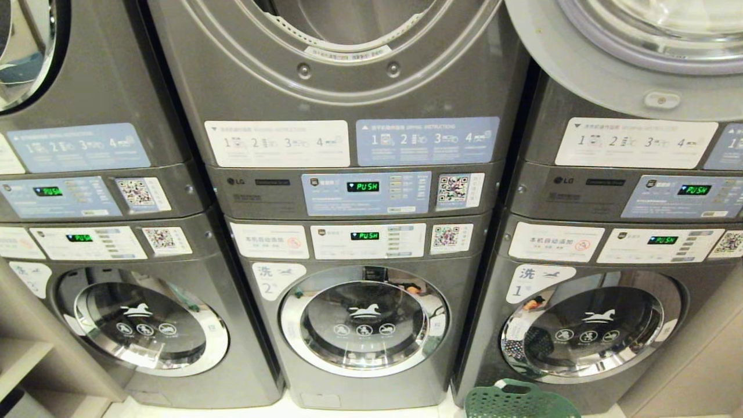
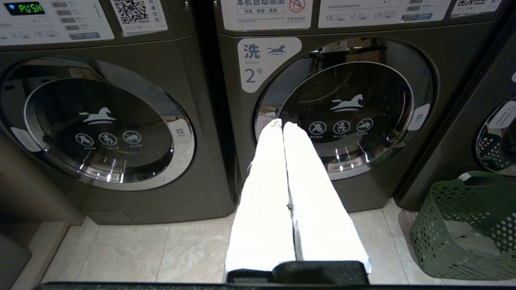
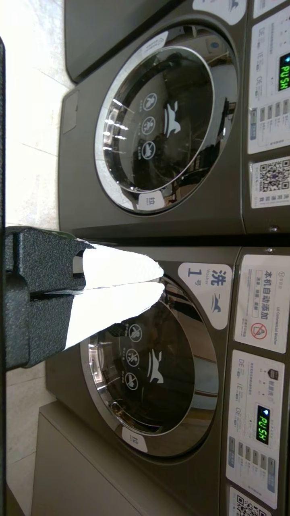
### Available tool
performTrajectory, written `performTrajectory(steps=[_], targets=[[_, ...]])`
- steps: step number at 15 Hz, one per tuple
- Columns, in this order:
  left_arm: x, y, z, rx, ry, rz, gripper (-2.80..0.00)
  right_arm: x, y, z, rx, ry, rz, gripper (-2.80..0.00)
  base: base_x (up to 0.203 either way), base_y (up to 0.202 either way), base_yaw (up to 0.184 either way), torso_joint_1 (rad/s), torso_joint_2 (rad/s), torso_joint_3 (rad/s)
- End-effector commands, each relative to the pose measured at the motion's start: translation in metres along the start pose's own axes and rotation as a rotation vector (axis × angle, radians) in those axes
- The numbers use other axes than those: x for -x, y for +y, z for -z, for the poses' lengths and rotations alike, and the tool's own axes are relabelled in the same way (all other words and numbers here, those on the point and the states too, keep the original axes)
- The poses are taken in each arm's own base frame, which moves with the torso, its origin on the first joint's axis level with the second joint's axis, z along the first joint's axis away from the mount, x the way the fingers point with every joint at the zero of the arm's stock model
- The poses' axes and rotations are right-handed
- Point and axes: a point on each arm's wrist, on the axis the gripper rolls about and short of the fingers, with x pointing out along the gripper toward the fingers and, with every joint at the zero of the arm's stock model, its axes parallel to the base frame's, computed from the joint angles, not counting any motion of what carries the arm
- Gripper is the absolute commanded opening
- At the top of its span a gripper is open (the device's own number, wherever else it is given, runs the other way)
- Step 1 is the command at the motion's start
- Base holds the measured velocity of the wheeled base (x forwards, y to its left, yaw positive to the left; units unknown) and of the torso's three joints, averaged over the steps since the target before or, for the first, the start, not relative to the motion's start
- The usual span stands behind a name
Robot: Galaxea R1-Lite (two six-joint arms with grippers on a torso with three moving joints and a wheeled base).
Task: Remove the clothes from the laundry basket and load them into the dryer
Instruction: Take the clothes out of the basket
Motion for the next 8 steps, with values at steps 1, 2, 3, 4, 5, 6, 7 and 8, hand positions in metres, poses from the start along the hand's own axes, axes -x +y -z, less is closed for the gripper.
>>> performTrajectory(steps=[1, 2, 3, 4, 5, 6, 7, 8], targets=[[0.0, 0.0, 0.0001, -0.001, 0.001, 0.0, -2.8, 0.0, 0.0, 0.0001, 0.006, 0.0, 0.0, -2.8, 0.0, 0.0, 0.0, -0.136, 0.29, 0.167], [-0.0001, 0.0, 0.0001, 0.0, 0.002, 0.0, -2.8, 0.0, 0.0, 0.0002, 0.008, 0.001, -0.002, -2.8, 0.0, 0.0, 0.0, -0.128, 0.31, 0.164], [0.0, 0.0, 0.0001, -0.001, 0.001, 0.0, -2.8, 0.0, 0.0, 0.0002, 0.007, 0.001, -0.002, -2.8, 0.0, 0.0, 0.0, -0.14, 0.33, 0.17], [0.0, 0.0, 0.0003, 0.0, 0.002, 0.0, -2.8, 0.0, 0.0, 0.0002, 0.006, 0.001, -0.002, -2.8, 0.0, 0.0, 0.0, -0.15, 0.32, 0.176], [0.0, 0.0, 0.0001, -0.001, 0.001, 0.0, -2.8, 0.0001, 0.0, -0.0002, 0.005, 0.0, -0.002, -2.8, 0.0, 0.0, 0.0, -0.144, 0.32, 0.178], [-0.0001, 0.0, 0.0001, 0.0, 0.002, 0.0, -2.8, 0.0001, 0.0, -0.0002, -0.001, 0.0, -0.001, -2.8, 0.0, 0.0, 0.0, -0.154, 0.34, 0.188], [0.0, 0.0, 0.0001, -0.001, 0.001, 0.0, -2.8, 0.0, 0.0, 0.0001, -0.014, 0.0, 0.002, -2.8, 0.0, 0.0, 0.0, -0.142, 0.32, 0.179], [-0.0001, 0.0, 0.0001, 0.0, 0.002, 0.0, -2.8, -0.0001, -0.0001, 0.0003, -0.025, 0.0, 0.003, -2.8, 0.0, 0.0, 0.0, -0.149, 0.34, 0.178]])
